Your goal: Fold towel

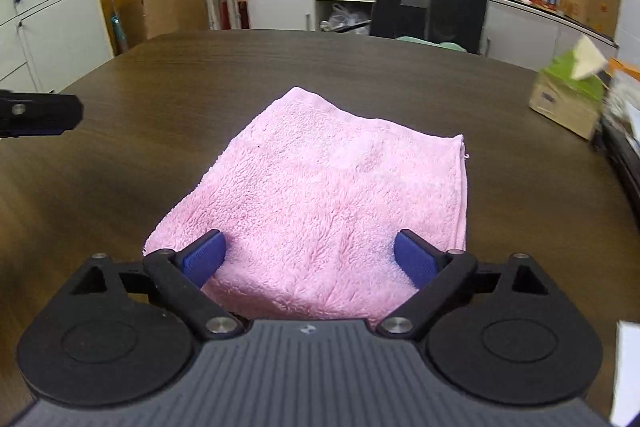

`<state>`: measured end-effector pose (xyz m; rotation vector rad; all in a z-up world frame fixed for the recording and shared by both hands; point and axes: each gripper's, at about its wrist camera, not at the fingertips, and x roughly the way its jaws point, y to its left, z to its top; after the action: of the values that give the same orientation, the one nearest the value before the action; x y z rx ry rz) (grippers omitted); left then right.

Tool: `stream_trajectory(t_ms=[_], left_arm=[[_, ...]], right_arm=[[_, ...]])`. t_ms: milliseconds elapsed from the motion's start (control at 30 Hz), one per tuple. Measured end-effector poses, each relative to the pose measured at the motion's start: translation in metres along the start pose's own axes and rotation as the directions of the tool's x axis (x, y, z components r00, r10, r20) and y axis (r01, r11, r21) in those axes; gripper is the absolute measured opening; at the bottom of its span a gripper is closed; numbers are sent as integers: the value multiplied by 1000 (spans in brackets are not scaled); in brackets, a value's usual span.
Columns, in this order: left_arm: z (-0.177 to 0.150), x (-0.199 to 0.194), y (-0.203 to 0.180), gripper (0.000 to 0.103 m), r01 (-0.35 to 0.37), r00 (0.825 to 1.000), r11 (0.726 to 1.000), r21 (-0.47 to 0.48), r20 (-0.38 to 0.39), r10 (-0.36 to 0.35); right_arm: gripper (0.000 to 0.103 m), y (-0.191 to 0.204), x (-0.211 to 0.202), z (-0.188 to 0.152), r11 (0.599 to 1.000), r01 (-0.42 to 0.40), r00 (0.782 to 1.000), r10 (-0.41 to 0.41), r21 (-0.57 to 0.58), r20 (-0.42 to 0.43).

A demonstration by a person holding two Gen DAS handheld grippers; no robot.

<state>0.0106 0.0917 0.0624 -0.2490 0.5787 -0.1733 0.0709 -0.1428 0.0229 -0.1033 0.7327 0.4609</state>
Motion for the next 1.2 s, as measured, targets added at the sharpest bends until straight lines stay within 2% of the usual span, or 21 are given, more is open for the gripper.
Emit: stream_trajectory(t_ms=[200, 333, 400, 467, 567, 700, 800, 933, 1033, 1200], left_arm=[[2, 7, 9, 93, -38, 999, 999, -8, -6, 37], [-1, 14, 16, 93, -66, 997, 998, 7, -30, 67], [-3, 17, 18, 92, -78, 996, 997, 19, -41, 79], [-6, 19, 19, 92, -84, 995, 996, 34, -48, 85], [-13, 21, 18, 92, -92, 993, 994, 64, -62, 96], [-27, 24, 13, 93, -94, 991, 988, 123, -89, 105], [-36, 25, 10, 93, -92, 988, 983, 158, -108, 110], [-44, 24, 2, 93, -92, 988, 980, 179, -108, 113], [-48, 23, -1, 96, -101, 987, 979, 178, -104, 121], [-51, 25, -5, 98, -102, 987, 979, 178, -106, 122]], right_arm=[[94, 21, 36, 28, 1000, 17, 1000, -18, 7, 23], [94, 23, 44, 36, 1000, -9, 999, 9, -10, 37], [94, 19, 40, 34, 1000, -27, 998, 27, 8, 59], [94, 11, 24, 27, 996, -65, 991, 58, 56, 120], [97, 7, -5, 14, 992, -40, 981, 16, 118, 193], [98, 7, -31, -13, 984, 49, 979, -81, 171, 187], [98, 4, -41, -32, 977, 104, 981, -131, 184, 141], [98, 5, -44, -41, 971, 118, 985, -141, 208, 99], [99, 10, -43, -46, 971, 164, 981, -179, 175, 76], [100, 10, -43, -48, 969, 152, 985, -165, 197, 53]])
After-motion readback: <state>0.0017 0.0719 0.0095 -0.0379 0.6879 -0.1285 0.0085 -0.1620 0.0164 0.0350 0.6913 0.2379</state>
